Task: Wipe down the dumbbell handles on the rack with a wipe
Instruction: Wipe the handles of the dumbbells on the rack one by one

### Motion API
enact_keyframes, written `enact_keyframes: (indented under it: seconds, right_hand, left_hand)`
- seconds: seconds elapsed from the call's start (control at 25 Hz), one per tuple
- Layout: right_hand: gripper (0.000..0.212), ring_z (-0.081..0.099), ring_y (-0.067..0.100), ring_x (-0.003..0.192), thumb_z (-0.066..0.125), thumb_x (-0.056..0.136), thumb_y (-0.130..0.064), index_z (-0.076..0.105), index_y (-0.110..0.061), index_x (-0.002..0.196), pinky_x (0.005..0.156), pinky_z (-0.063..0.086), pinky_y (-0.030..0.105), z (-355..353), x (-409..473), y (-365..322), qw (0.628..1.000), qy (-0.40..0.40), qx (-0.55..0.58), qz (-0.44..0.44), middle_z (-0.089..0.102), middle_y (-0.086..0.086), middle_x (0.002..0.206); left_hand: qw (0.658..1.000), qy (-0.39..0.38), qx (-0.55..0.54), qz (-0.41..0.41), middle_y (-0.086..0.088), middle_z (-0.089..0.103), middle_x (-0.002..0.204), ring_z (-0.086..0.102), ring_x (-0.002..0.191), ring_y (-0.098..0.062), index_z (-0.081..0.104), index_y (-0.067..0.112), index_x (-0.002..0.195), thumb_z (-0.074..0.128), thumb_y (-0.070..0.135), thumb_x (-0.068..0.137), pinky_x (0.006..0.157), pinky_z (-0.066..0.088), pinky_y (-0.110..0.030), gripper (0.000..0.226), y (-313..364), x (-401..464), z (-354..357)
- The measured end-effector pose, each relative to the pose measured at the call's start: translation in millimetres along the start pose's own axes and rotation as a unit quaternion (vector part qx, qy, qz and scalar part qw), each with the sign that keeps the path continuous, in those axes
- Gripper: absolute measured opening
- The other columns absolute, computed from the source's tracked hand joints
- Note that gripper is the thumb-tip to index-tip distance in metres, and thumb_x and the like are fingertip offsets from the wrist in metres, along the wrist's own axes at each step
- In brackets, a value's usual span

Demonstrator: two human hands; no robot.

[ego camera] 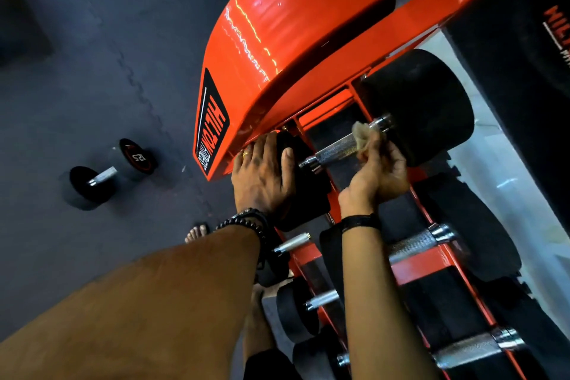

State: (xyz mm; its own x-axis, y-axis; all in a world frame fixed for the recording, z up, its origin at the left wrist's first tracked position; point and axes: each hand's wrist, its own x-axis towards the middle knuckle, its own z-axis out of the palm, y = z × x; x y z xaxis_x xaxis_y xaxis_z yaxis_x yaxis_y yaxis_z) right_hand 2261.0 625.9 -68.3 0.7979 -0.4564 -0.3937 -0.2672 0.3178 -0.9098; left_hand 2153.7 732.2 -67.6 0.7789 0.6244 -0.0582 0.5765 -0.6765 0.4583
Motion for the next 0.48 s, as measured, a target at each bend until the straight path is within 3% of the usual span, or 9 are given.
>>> enact_keyframes:
  seconds: [0.08,0.16,0.24,0.32,0.4,0.48]
  right_hand:
    - [0.004,0.067,0.006,0.061,0.069,0.085,0.001,0.068,0.000,0.081,0.069,0.058,0.025,5.9,-0.4,0.6,0.995,0.095,0.000,0.010,0.070,0.005,0.071]
    - [0.008,0.062,0.001,0.061,0.063,0.088,0.004,0.070,0.007,0.089,0.073,0.054,0.023,7.4,-10.3,1.7,0.994,0.102,-0.034,0.002,0.067,0.007,0.076]
    - [0.011,0.060,-0.003,0.065,0.058,0.088,0.009,0.068,0.005,0.091,0.074,0.051,0.023,10.7,-16.3,-2.4,0.995,0.033,-0.097,0.014,0.066,0.004,0.081]
    - [0.024,0.058,-0.003,0.061,0.052,0.086,0.014,0.060,-0.008,0.078,0.069,0.047,0.021,14.8,-5.0,-8.2,0.989,-0.044,-0.126,0.071,0.064,-0.004,0.075]
    - [0.028,0.062,0.002,0.066,0.049,0.083,0.015,0.059,-0.011,0.079,0.064,0.047,0.017,9.7,1.5,-17.7,0.982,-0.100,-0.064,0.148,0.065,-0.002,0.080]
    - [0.027,0.062,0.011,0.079,0.055,0.078,0.013,0.060,-0.012,0.084,0.072,0.047,0.023,3.9,-7.9,-22.0,0.983,-0.102,-0.051,0.144,0.063,0.003,0.090]
  left_hand:
    - [1.000,-0.002,0.001,0.000,-0.016,0.068,0.119,0.064,0.105,-0.036,0.061,0.005,0.126,0.029,0.043,0.098,0.091,0.043,-0.042,0.057,0.1,-0.7,0.5]
    - [1.000,-0.002,0.001,0.003,-0.016,0.067,0.120,0.063,0.105,-0.036,0.061,0.004,0.126,0.029,0.043,0.098,0.091,0.043,-0.042,0.057,0.5,-1.3,0.6]
    - [1.000,0.001,0.001,0.007,-0.016,0.067,0.120,0.063,0.105,-0.036,0.061,0.004,0.126,0.029,0.042,0.098,0.091,0.043,-0.042,0.057,-0.2,-0.8,-0.7]
    - [1.000,0.000,-0.004,0.002,-0.016,0.067,0.120,0.064,0.105,-0.036,0.061,0.004,0.126,0.029,0.042,0.098,0.091,0.043,-0.043,0.057,-1.1,0.2,0.1]
    - [1.000,-0.005,-0.006,0.001,-0.017,0.067,0.121,0.064,0.106,-0.037,0.061,0.003,0.126,0.029,0.043,0.098,0.092,0.044,-0.044,0.059,0.9,-1.3,0.9]
    - [1.000,-0.005,-0.002,0.007,-0.017,0.067,0.122,0.064,0.106,-0.037,0.061,0.003,0.126,0.028,0.043,0.098,0.093,0.045,-0.044,0.059,0.5,0.0,0.4]
